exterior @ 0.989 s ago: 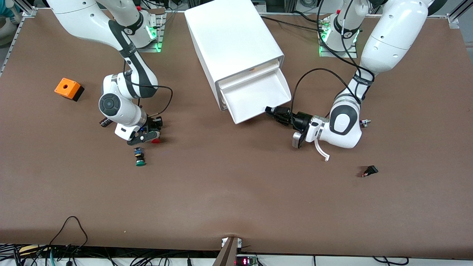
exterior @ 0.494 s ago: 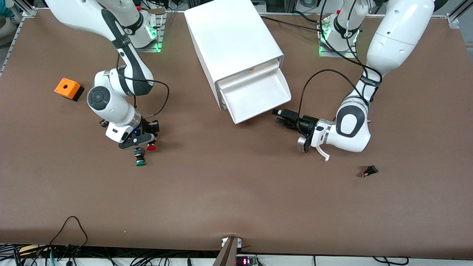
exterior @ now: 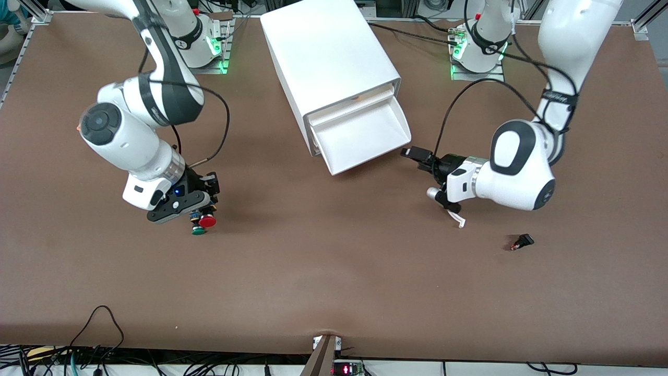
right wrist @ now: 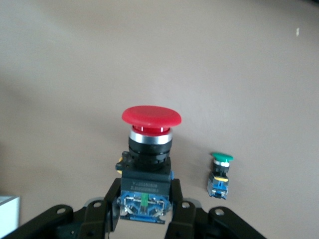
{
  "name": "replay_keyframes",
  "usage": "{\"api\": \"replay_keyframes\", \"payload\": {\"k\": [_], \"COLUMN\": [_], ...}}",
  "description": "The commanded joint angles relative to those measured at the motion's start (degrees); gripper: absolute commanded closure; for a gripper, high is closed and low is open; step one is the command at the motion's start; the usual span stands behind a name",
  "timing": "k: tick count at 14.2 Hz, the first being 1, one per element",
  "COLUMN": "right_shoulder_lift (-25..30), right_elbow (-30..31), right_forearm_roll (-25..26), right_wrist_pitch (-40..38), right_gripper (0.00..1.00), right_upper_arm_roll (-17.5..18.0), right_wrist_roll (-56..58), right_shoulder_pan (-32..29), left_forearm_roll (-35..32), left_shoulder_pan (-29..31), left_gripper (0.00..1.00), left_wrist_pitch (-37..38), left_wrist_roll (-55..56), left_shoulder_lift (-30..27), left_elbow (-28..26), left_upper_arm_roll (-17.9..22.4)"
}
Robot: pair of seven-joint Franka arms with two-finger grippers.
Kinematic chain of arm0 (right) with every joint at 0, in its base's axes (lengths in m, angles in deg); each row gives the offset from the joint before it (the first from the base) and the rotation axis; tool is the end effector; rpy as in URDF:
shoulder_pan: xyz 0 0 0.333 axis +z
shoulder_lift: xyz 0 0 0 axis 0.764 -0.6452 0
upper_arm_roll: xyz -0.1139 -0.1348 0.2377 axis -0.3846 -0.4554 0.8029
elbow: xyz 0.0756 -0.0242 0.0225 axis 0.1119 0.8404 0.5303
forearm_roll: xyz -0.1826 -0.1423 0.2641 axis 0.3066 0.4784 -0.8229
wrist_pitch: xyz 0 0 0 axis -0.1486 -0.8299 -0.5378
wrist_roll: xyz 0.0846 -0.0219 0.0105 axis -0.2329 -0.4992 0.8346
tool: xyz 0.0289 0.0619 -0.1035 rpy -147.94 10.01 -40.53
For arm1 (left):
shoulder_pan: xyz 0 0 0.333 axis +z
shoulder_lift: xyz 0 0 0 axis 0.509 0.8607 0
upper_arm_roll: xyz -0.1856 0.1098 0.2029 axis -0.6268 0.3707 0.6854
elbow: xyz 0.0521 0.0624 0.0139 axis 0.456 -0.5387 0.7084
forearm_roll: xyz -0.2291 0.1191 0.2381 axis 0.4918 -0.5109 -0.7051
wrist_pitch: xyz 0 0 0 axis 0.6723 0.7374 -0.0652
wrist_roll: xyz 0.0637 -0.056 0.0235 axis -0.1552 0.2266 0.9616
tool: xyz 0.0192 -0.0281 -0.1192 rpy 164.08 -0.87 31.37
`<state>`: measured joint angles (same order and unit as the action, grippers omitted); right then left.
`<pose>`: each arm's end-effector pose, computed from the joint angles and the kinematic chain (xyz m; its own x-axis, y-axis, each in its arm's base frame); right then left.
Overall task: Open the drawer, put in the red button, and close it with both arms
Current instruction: 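Lift the red button with the right gripper while the left gripper releases the drawer, then carry the red button over the open drawer with the right gripper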
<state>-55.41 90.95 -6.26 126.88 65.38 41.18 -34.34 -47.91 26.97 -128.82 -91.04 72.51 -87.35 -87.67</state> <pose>0.5915 0.1943 0.4092 0.8891 0.4333 0.1474 0.4446 -0.8942 -0.0529 0.5386 -0.1948 0.3145 0.8751 -0.4082 -0.2599 -0.1569 -0.7473 0.6457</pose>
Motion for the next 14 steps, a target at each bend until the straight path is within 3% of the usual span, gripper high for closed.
{"api": "replay_keyframes", "payload": {"k": [1, 5, 8, 11, 14], "right_shoulder_lift": [-1.1, -1.8, -1.8, -5.3, -8.0], "right_elbow": [-4.9, -8.2, -10.0, -18.3, -22.5], "right_forearm_roll": [2.0, 5.2, 6.6, 11.0, 11.5], "right_wrist_pitch": [-2.9, -2.9, -4.4, -14.0, -18.7], "right_gripper": [0.82, 0.82, 0.82, 0.82, 0.82], "right_upper_arm_roll": [0.1, 0.2, 0.1, 0.1, 0.0], "right_wrist_roll": [5.9, 11.8, 16.6, 16.7, 16.8], "right_shoulder_pan": [3.3, 9.9, 14.9, 21.2, 24.7], "left_forearm_roll": [-12.8, -26.1, -32.2, -43.3, -44.1], "left_shoulder_pan": [-0.2, 0.5, 2.2, 2.2, 3.7], "left_gripper": [0.00, 0.00, 0.00, 0.00, 0.00], "left_wrist_pitch": [1.4, 3.9, 7.3, 10.8, 10.9], "left_wrist_roll": [5.6, 7.7, 7.7, 7.7, 7.7], "left_shoulder_lift": [-4.1, -9.1, -9.4, -9.3, -9.3], "left_elbow": [1.7, 4.4, 12.7, 19.7, 27.3], "left_upper_arm_roll": [-0.3, 0.4, 0.6, 0.5, 1.6]}}
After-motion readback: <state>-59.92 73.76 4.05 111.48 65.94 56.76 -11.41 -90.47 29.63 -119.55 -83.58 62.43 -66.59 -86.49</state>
